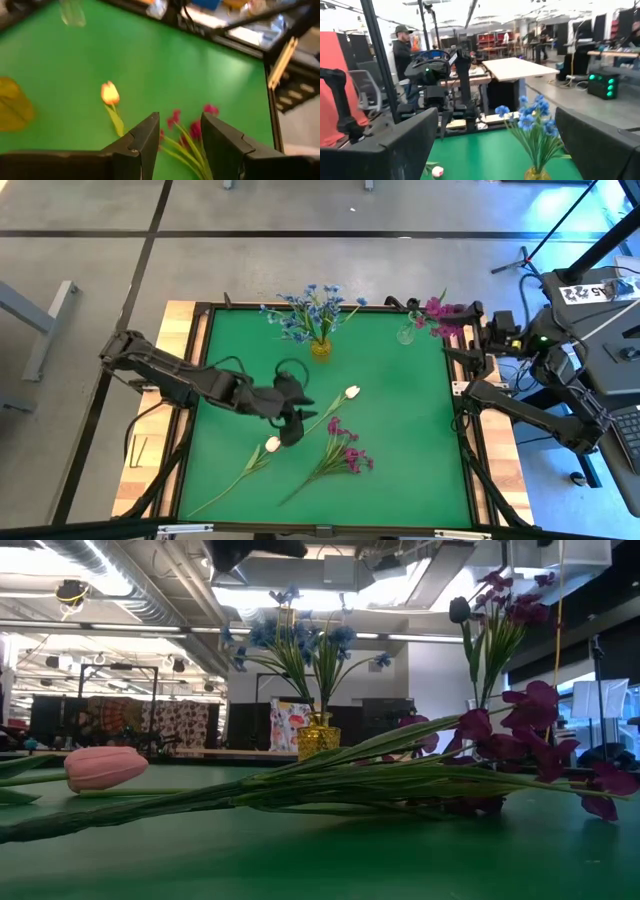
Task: Sort flowers into vase by color
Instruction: Put the top pink flower into the yellow vase
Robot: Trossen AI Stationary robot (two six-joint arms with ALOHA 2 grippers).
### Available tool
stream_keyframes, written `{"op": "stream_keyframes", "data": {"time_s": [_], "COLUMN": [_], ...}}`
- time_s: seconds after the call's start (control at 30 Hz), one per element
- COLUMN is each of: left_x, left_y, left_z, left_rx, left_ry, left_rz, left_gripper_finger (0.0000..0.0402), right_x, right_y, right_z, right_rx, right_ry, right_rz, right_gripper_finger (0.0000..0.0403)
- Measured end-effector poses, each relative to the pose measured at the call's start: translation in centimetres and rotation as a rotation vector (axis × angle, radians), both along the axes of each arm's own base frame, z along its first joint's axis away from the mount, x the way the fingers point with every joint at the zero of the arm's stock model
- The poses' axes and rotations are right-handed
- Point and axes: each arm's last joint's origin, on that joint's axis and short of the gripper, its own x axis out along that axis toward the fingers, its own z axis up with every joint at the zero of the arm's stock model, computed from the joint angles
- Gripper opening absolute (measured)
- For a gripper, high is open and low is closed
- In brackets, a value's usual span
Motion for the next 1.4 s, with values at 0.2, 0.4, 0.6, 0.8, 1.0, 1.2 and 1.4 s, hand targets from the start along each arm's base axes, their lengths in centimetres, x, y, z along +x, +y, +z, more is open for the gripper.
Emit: {"op": "stream_keyframes", "data": {"time_s": [0.2,0.4,0.6,0.8,1.0,1.2,1.4], "left_x": [1.0,1.6,2.5,3.2,3.6,3.6,4.1], "left_y": [-1.6,-2.3,-2.4,-2.0,-1.3,-0.5,-0.5], "left_z": [-3.2,-5.5,-7.6,-9.3,-10.3,-11.1,-12.1], "left_rx": [-0.054,-0.081,-0.087,-0.061,-0.049,-0.012,0.020], "left_ry": [0.137,0.226,0.282,0.324,0.355,0.405,0.419], "left_rz": [-0.006,0.012,0.048,0.092,0.120,0.156,0.154], "left_gripper_finger": [0.0139,0.0139,0.0139,0.0139,0.0139,0.0139,0.0139], "right_x": [0.8,0.9,2.3,4.5,6.9,9.3,11.4], "right_y": [-0.5,-0.8,-2.2,-3.8,-3.6,-1.8,-0.2], "right_z": [-0.9,0.5,0.8,0.5,0.8,2.0,0.9], "right_rx": [0.028,-0.054,-0.062,-0.063,-0.101,-0.149,-0.160], "right_ry": [0.009,-0.112,-0.138,-0.110,-0.092,0.018,0.146], "right_rz": [0.024,-0.031,-0.109,-0.116,-0.086,-0.127,-0.158], "right_gripper_finger": [0.0399,0.0386,0.0335,0.0291,0.0278,0.0277,0.0277]}}
